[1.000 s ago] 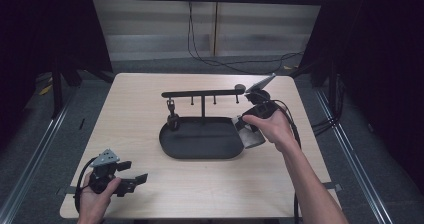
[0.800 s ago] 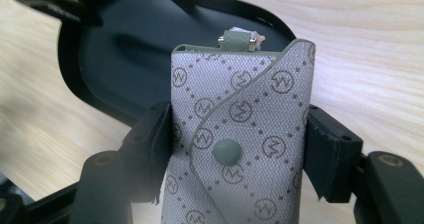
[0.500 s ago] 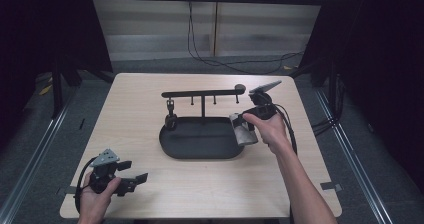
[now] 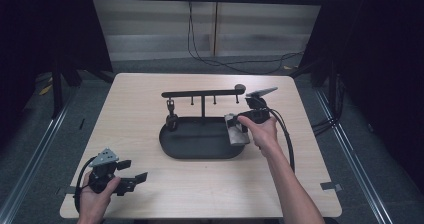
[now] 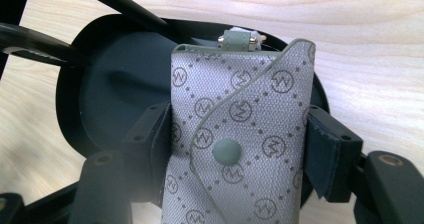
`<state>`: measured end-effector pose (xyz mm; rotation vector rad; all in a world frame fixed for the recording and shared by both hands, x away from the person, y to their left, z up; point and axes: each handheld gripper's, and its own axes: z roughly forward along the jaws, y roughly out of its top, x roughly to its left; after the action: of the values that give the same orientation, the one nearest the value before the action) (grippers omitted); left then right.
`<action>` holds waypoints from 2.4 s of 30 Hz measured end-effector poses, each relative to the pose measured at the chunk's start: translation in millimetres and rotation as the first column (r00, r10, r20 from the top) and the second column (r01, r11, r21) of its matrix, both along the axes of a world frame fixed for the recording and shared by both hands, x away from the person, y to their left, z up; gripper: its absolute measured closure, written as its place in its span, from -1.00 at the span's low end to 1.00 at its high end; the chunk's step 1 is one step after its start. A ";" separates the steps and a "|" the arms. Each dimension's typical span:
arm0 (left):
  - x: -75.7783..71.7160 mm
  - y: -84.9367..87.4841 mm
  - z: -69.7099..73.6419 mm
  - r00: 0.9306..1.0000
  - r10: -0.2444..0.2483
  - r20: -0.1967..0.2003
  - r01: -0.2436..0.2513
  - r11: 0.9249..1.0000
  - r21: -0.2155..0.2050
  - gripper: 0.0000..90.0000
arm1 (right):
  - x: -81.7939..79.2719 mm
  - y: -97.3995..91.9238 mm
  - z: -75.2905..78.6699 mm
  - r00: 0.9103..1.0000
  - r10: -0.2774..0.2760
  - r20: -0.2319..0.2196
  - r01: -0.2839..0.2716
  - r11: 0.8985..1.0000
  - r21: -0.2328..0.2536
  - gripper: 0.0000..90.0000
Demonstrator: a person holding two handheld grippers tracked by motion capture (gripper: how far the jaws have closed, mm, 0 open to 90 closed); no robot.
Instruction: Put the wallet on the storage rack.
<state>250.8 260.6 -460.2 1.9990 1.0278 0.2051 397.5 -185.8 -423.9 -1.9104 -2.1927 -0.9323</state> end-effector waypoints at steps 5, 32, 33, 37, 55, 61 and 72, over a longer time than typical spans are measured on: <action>0.1 0.0 -0.2 1.000 -0.002 -0.001 0.002 1.000 0.000 -0.58 | 2.1 1.4 -10.0 1.000 -0.015 -0.017 0.016 1.000 0.016 -0.21; 0.8 -2.7 -1.6 0.999 -0.033 -0.020 0.033 0.999 0.005 -0.58 | 7.7 18.0 -40.5 1.000 -0.009 0.023 0.010 0.999 -0.053 -0.23; 0.7 -3.3 -1.8 0.999 -0.032 -0.021 0.032 0.999 0.003 -0.58 | 7.4 18.8 -41.0 1.000 -0.004 0.027 0.006 0.998 -0.058 -0.24; 0.6 -2.7 -1.5 0.999 -0.032 -0.021 0.032 0.999 -0.001 -0.58 | 4.5 23.8 -45.2 0.999 0.008 0.032 -0.006 0.997 -0.081 -0.26; -1.0 -3.1 0.1 0.999 -0.034 -0.002 0.034 0.999 -0.011 -0.58 | 0.7 16.0 -45.8 0.998 -0.016 0.063 0.019 0.999 -0.046 -0.45; -0.4 -2.6 0.0 1.000 -0.030 -0.006 0.030 1.000 -0.009 -0.58 | -5.2 8.1 -36.2 0.994 -0.022 0.106 0.024 1.000 -0.018 -0.48; 0.0 -1.8 -0.1 1.000 -0.021 -0.005 0.021 1.000 -0.005 -0.58 | -23.7 -16.5 -22.7 0.982 -0.010 0.190 0.015 1.000 -0.024 -0.56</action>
<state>250.8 258.8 -460.4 2.0061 1.0092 0.1868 373.8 -202.3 -446.6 -1.9217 -2.3069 -1.1384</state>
